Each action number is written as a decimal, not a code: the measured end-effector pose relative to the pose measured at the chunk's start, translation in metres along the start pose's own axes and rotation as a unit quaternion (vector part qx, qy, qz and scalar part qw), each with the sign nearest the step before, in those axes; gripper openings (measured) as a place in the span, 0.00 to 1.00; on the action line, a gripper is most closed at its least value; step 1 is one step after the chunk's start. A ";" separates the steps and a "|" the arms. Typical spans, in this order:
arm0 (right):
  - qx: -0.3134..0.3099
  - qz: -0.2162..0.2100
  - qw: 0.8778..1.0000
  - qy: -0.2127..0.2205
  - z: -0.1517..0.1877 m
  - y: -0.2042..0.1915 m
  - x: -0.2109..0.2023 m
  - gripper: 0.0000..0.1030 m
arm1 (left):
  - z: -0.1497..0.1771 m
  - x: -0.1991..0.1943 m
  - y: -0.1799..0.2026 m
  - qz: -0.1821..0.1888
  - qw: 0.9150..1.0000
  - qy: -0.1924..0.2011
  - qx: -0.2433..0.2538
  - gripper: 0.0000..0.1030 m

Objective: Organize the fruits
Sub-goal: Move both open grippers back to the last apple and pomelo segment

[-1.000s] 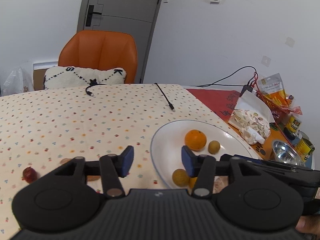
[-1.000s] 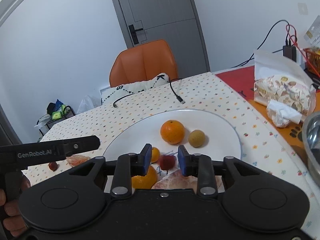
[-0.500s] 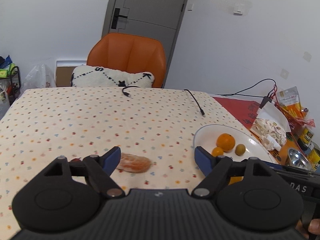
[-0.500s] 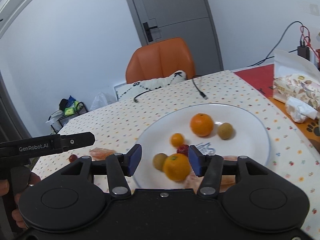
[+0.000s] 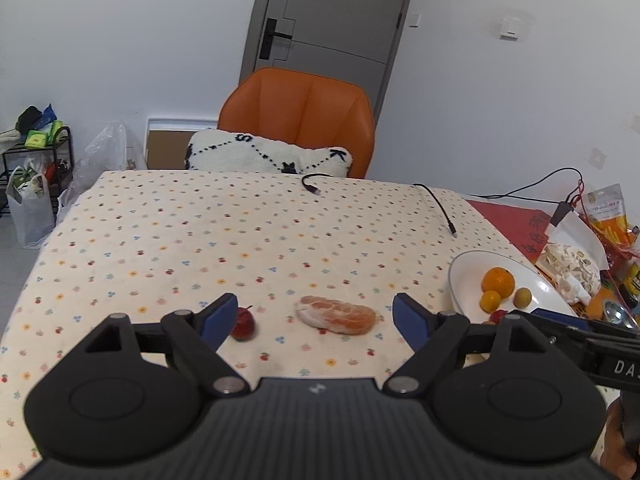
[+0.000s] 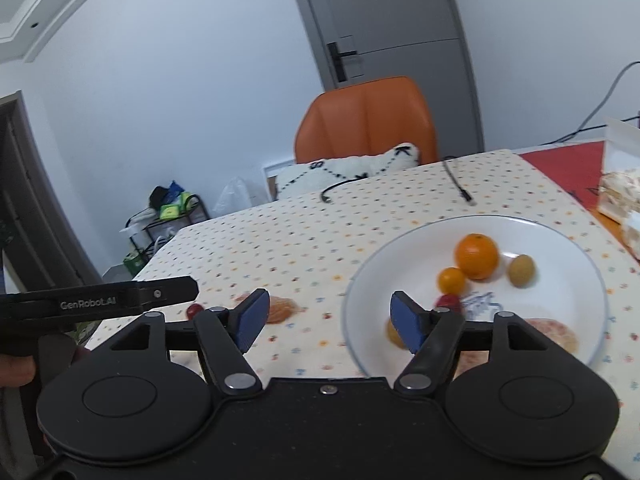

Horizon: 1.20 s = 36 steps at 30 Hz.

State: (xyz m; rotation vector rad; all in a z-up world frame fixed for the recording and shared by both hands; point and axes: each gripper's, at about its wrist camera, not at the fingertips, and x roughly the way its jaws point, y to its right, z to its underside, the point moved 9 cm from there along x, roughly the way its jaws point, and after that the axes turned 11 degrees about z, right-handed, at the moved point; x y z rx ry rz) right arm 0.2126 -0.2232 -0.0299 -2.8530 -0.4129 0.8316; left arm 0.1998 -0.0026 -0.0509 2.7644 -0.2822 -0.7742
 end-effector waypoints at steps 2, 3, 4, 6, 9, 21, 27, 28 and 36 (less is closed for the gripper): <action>-0.006 -0.007 1.000 -0.002 0.001 -0.007 0.001 0.65 | 0.001 0.000 -0.007 -0.008 1.000 -0.001 -0.005 0.81; -0.008 -0.010 1.000 -0.003 0.001 -0.011 0.002 0.65 | 0.002 0.000 -0.010 -0.011 1.000 -0.001 -0.009 0.81; -0.010 -0.013 1.000 -0.004 0.001 -0.014 0.002 0.65 | 0.003 0.000 -0.012 -0.013 1.000 -0.002 -0.012 0.81; -0.014 -0.017 1.000 -0.006 0.002 -0.019 0.004 0.65 | 0.005 0.000 -0.016 -0.017 1.000 0.000 -0.013 0.81; -0.017 -0.023 1.000 -0.011 0.005 -0.026 0.009 0.65 | 0.008 0.000 -0.021 -0.023 1.000 0.001 -0.015 0.81; -0.036 -0.059 0.997 -0.042 0.017 -0.058 0.027 0.55 | 0.016 0.004 -0.034 -0.036 0.999 0.002 -0.025 0.78; -0.040 -0.056 0.996 -0.055 0.022 -0.066 0.036 0.54 | 0.020 0.012 -0.040 -0.033 0.999 -0.003 -0.031 0.73; -0.040 -0.055 0.996 -0.056 0.022 -0.067 0.037 0.54 | 0.020 0.013 -0.041 -0.033 0.999 -0.003 -0.032 0.73; -0.048 -0.040 0.996 -0.069 0.026 -0.072 0.053 0.54 | 0.027 0.023 -0.053 -0.036 0.998 -0.009 -0.046 0.62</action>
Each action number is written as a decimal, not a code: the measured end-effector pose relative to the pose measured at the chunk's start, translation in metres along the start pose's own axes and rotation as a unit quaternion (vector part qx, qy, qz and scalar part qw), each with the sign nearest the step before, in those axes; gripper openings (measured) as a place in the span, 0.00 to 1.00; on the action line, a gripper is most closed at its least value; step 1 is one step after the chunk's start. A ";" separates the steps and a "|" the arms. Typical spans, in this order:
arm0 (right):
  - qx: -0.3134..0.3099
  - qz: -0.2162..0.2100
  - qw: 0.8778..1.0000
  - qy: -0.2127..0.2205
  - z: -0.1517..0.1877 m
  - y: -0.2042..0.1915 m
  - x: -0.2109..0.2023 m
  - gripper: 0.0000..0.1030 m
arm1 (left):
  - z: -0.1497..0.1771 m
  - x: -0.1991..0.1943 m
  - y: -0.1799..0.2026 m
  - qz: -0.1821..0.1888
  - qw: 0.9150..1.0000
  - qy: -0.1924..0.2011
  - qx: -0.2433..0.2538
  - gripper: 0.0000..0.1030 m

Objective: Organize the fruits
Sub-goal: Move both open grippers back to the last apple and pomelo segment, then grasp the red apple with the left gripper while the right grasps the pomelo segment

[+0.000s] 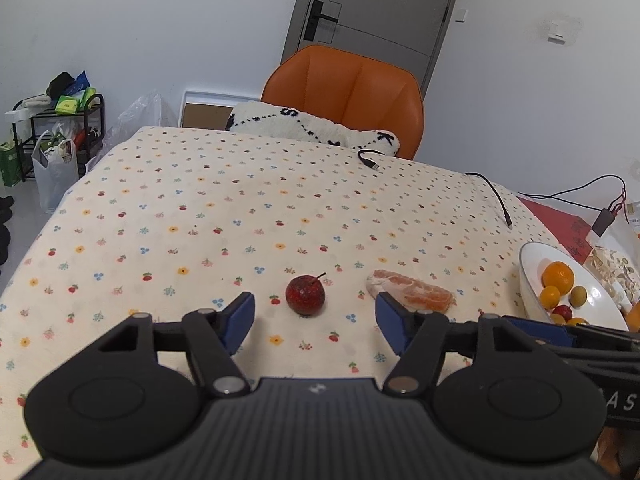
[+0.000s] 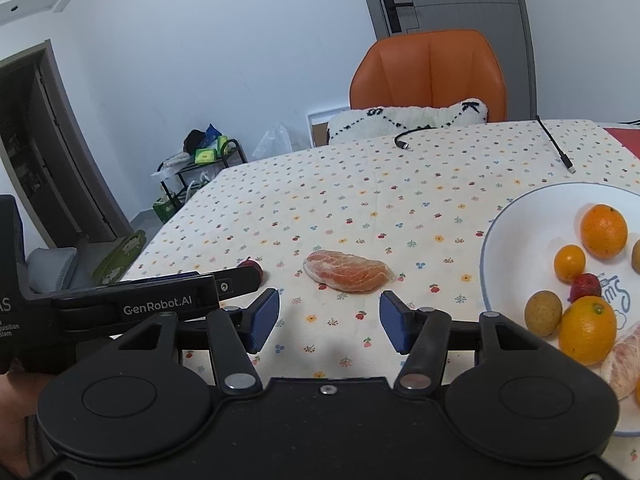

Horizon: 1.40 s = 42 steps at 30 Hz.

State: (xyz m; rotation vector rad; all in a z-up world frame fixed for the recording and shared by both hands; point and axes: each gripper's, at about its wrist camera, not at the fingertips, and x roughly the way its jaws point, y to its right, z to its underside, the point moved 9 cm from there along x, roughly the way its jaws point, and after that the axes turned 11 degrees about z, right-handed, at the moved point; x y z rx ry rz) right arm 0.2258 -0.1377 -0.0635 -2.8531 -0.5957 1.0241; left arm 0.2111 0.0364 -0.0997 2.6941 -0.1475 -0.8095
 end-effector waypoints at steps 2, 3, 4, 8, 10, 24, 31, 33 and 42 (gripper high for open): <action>-0.002 0.003 1.000 -0.003 0.000 -0.001 0.005 0.54 | 0.000 0.003 -0.002 -0.001 1.000 -0.001 -0.001 0.59; -0.002 0.004 1.000 -0.004 0.000 -0.002 0.007 0.54 | 0.000 0.004 -0.002 -0.001 1.000 -0.002 -0.001 0.59; -0.003 0.005 1.000 -0.006 0.000 -0.003 0.009 0.54 | 0.000 0.006 -0.003 -0.001 1.000 -0.002 -0.001 0.58; -0.010 0.011 1.000 -0.014 0.001 -0.005 0.016 0.44 | -0.001 0.016 -0.005 -0.005 1.000 -0.003 0.002 0.51; -0.009 0.011 1.000 -0.018 0.002 -0.006 0.019 0.42 | 0.000 0.020 -0.007 -0.009 1.000 -0.003 0.001 0.48; -0.011 0.021 0.999 -0.026 -0.003 -0.008 0.042 0.39 | -0.004 0.017 -0.012 -0.009 1.000 0.005 -0.008 0.22; -0.018 0.023 0.999 -0.024 -0.008 -0.010 0.050 0.50 | -0.007 0.003 -0.021 -0.009 1.000 0.018 -0.021 0.22; -0.024 0.031 0.999 -0.022 -0.008 -0.011 0.051 0.61 | -0.008 -0.002 -0.023 -0.009 0.999 0.021 -0.024 0.22; -0.056 0.042 0.997 -0.018 -0.010 -0.019 0.060 0.73 | -0.007 -0.012 -0.035 -0.014 0.999 0.029 -0.037 0.22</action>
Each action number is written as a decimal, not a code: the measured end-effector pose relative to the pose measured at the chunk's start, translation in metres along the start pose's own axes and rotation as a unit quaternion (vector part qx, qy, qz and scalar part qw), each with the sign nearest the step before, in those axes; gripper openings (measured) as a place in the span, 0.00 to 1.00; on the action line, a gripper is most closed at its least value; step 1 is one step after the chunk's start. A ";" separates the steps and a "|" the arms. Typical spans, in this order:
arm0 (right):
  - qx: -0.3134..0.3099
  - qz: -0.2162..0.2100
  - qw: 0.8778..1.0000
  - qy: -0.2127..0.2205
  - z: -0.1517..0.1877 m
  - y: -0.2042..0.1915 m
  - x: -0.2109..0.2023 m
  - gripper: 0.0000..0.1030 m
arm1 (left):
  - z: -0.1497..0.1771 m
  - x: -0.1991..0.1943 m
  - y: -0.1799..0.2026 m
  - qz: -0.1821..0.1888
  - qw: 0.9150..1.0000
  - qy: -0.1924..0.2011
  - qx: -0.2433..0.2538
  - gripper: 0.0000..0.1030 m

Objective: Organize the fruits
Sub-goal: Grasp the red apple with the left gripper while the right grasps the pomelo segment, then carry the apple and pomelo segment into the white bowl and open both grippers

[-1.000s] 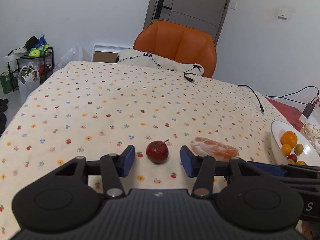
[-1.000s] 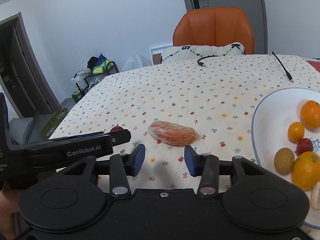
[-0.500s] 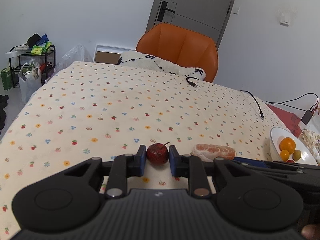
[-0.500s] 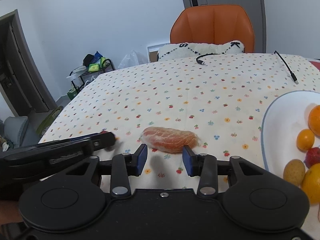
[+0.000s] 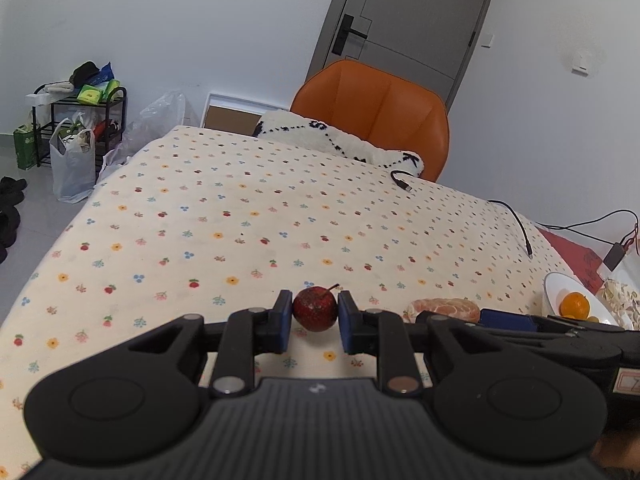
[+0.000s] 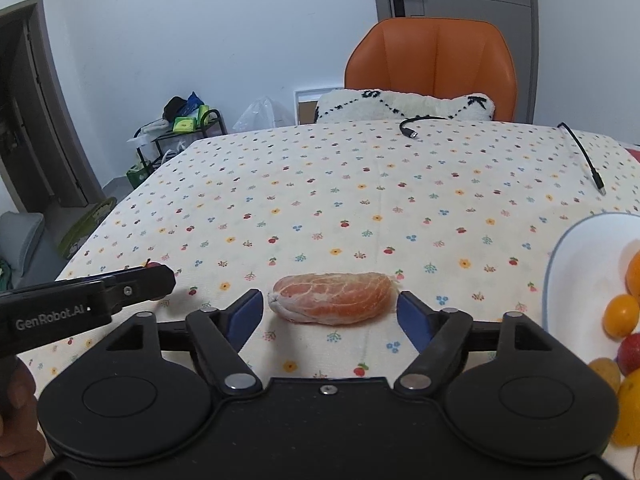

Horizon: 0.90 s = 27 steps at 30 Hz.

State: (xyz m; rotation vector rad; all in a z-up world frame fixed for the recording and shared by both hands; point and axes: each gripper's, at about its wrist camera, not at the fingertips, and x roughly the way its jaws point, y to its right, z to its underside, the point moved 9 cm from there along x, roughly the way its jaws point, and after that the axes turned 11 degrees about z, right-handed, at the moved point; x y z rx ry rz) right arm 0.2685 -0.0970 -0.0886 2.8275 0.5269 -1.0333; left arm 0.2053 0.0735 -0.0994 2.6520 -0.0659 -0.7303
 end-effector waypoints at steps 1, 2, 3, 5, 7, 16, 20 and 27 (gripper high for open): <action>-0.002 0.001 1.000 0.000 0.000 -0.001 0.001 0.74 | 0.000 -0.001 -0.001 -0.001 1.000 0.001 -0.001 0.22; -0.005 0.003 1.000 0.001 -0.001 -0.002 0.002 0.75 | 0.000 -0.001 -0.002 -0.002 1.000 0.001 -0.002 0.22; -0.007 0.004 1.000 0.002 -0.001 -0.004 0.003 0.76 | 0.000 -0.002 -0.003 -0.002 1.000 0.001 -0.004 0.22; -0.016 0.009 1.000 0.003 -0.001 -0.006 0.004 0.76 | 0.001 -0.002 -0.004 -0.003 1.000 0.001 -0.005 0.22; -0.027 0.015 1.000 0.005 -0.001 -0.010 0.006 0.77 | 0.002 -0.003 -0.005 -0.003 1.000 0.001 -0.006 0.22; -0.053 0.031 0.998 0.011 -0.001 -0.012 0.004 0.65 | 0.001 -0.006 0.001 0.005 1.000 0.002 -0.004 0.22; -0.041 0.028 0.999 0.013 -0.001 -0.010 -0.006 0.65 | -0.001 -0.007 0.009 0.015 1.000 0.004 -0.001 0.22; -0.026 0.024 0.999 0.028 -0.004 -0.001 -0.031 0.65 | -0.006 -0.006 0.029 0.030 0.999 0.009 0.012 0.22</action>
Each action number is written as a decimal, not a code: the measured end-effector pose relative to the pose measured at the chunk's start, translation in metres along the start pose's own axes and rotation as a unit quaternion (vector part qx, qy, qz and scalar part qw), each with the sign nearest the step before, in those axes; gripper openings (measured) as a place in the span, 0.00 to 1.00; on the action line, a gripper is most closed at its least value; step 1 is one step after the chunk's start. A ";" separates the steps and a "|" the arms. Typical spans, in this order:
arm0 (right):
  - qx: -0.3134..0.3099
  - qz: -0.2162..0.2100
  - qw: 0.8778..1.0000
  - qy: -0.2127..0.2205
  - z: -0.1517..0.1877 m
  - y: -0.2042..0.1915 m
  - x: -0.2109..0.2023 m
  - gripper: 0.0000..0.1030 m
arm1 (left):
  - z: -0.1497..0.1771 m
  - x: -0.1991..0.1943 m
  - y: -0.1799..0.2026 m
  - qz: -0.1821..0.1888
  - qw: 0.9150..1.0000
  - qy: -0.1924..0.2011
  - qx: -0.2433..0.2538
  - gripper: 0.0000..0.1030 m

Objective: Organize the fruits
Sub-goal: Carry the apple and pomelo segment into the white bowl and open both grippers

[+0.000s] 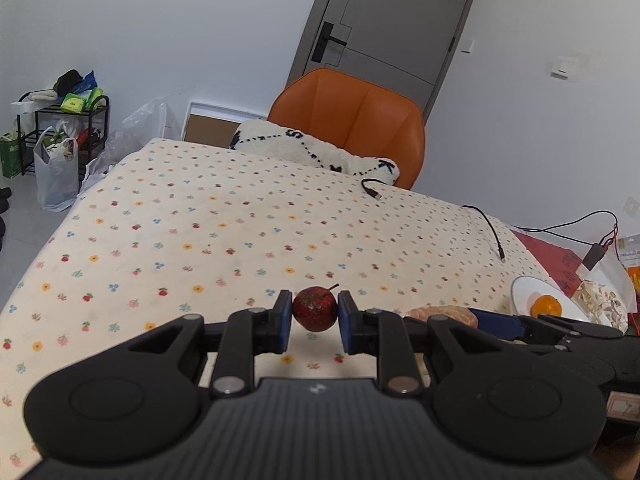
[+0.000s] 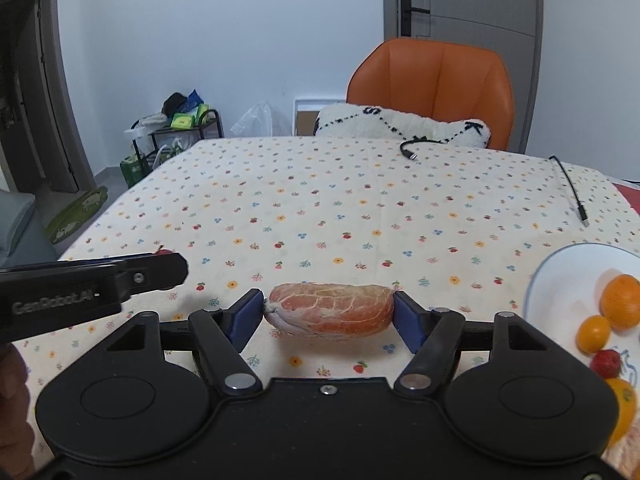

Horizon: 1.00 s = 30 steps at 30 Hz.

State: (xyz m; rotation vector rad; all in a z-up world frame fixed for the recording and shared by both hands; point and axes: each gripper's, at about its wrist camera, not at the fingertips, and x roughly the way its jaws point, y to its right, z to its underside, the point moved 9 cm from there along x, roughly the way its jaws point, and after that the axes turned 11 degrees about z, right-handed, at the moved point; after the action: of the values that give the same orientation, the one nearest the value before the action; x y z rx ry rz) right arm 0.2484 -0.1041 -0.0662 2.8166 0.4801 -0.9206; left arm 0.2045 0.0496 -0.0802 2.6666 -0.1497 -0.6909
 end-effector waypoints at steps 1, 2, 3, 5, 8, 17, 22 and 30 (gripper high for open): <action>0.004 0.000 1.000 0.002 -0.001 0.003 -0.003 0.65 | -0.001 0.000 0.002 0.001 1.000 0.001 0.001 0.22; 0.007 0.000 1.000 0.005 -0.002 0.005 -0.005 0.65 | -0.001 0.000 0.005 0.003 1.000 0.001 0.003 0.22; 0.010 0.000 1.000 0.008 -0.003 0.008 -0.009 0.65 | -0.002 0.000 0.007 0.004 1.000 0.002 0.005 0.22; 0.016 0.001 1.000 0.014 -0.006 0.014 -0.015 0.65 | -0.003 0.000 0.013 0.006 1.000 0.002 0.008 0.22; 0.025 0.004 0.999 0.023 -0.009 0.023 -0.024 0.65 | -0.004 0.001 0.022 0.011 1.000 0.003 0.013 0.22; 0.052 0.021 0.997 0.046 -0.014 0.059 -0.049 0.65 | -0.005 0.008 0.054 0.032 0.999 0.002 0.032 0.22; 0.060 0.033 0.996 0.052 -0.013 0.077 -0.056 0.65 | -0.005 0.012 0.070 0.042 0.998 0.001 0.040 0.22; 0.075 0.049 0.995 0.054 -0.006 0.100 -0.063 0.65 | -0.004 0.019 0.093 0.058 0.997 -0.003 0.051 0.22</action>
State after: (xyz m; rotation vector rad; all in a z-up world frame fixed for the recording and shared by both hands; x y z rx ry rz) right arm 0.2378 -0.2129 -0.0201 3.0062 0.2938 -0.8200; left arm 0.2221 -0.0382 -0.0499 2.7275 -0.3481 -0.6703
